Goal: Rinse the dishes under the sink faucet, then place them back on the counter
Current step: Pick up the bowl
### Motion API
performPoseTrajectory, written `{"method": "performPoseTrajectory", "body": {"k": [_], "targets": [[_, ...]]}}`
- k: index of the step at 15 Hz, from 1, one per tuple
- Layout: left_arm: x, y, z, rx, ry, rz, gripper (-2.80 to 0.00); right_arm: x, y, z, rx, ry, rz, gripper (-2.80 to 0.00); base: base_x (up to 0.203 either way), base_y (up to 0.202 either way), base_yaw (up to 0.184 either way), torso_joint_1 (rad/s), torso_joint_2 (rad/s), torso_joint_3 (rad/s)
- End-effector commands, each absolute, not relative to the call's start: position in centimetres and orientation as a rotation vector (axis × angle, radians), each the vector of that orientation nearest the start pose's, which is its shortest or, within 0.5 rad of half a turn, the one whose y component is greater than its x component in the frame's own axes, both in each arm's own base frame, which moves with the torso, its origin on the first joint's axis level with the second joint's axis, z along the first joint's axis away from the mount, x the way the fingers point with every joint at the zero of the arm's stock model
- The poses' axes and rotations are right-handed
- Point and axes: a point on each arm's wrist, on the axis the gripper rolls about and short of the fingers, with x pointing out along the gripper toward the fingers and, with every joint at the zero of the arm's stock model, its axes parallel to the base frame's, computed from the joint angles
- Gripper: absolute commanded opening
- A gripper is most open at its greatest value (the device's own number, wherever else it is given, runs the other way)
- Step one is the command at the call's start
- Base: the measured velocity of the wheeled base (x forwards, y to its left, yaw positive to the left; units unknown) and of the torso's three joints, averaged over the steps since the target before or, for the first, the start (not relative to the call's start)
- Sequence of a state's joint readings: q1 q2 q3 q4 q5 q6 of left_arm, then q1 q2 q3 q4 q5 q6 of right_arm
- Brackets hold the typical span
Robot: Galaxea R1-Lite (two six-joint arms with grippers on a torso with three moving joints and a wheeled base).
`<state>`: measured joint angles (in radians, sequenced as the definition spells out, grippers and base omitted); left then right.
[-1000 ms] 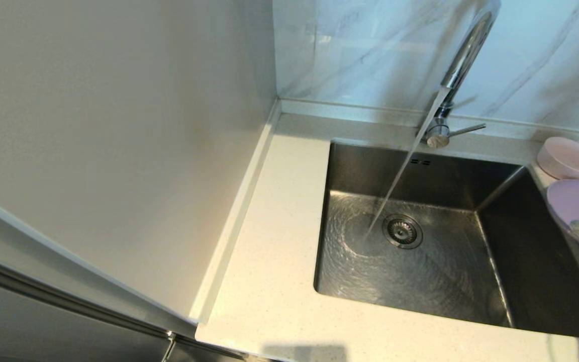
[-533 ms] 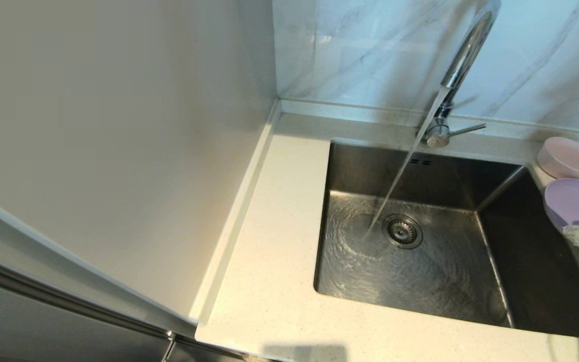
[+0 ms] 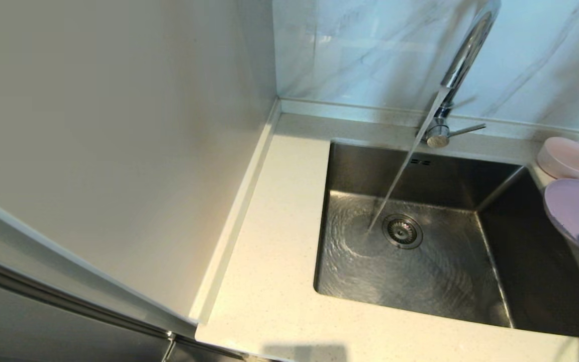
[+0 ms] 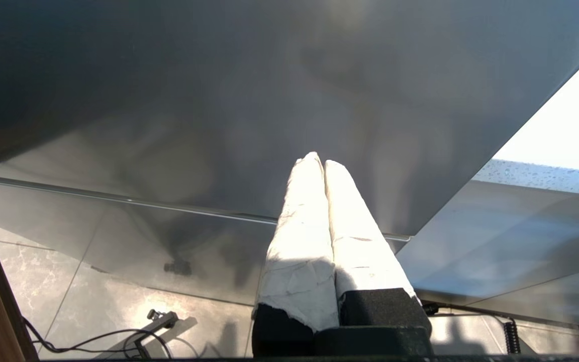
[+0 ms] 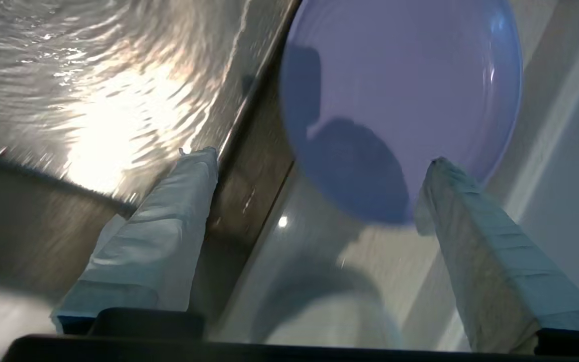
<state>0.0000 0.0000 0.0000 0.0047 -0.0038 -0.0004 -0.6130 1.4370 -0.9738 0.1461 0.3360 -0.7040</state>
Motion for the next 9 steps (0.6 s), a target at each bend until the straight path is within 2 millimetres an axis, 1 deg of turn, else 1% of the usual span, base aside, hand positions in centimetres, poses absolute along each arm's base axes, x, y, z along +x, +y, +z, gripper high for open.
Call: {"method": "performPoseTrajectory", "body": {"k": [1, 2, 3, 4, 5, 6, 7, 9], "targets": [[-2.3, 0.0, 7.5, 0.000, 0.005, -0.005, -2.80, 14.0, -9.1, 24.5, -0.358, 0.693, -0.084, 0.00, 0.000, 0.000, 0.000, 0.000, 0.00, 0.000], [-2.3, 0.0, 7.5, 0.000, 0.005, -0.004, -2.80, 12.3, -8.0, 24.0, -0.280, 0.786, -0.105, 0.00, 0.000, 0.000, 0.000, 0.000, 0.00, 0.000], [-2.3, 0.0, 7.5, 0.000, 0.005, -0.004, -2.80, 11.5, -7.3, 23.7, -0.201, 0.852, -0.163, 0.00, 0.000, 0.000, 0.000, 0.000, 0.00, 0.000], [-2.3, 0.0, 7.5, 0.000, 0.005, -0.003, -2.80, 11.3, -6.7, 23.5, -0.133, 0.894, -0.218, 0.00, 0.000, 0.000, 0.000, 0.000, 0.00, 0.000], [-2.3, 0.0, 7.5, 0.000, 0.005, -0.003, -2.80, 11.5, -6.3, 23.2, -0.072, 0.922, -0.277, 0.00, 0.000, 0.000, 0.000, 0.000, 0.00, 0.000], [-2.3, 0.0, 7.5, 0.000, 0.005, -0.004, -2.80, 12.2, -6.1, 22.8, -0.015, 0.949, -0.330, 0.00, 0.000, 0.000, 0.000, 0.000, 0.00, 0.000], [-2.3, 0.0, 7.5, 0.000, 0.005, -0.003, -2.80, 13.5, -6.2, 22.3, 0.047, 0.972, -0.391, 0.00, 0.000, 0.000, 0.000, 0.000, 0.00, 0.000], [-2.3, 0.0, 7.5, 0.000, 0.005, -0.003, -2.80, 15.9, -6.7, 21.4, 0.074, 0.969, -0.531, 0.00, 0.000, 0.000, 0.000, 0.000, 0.00, 0.000]]}}
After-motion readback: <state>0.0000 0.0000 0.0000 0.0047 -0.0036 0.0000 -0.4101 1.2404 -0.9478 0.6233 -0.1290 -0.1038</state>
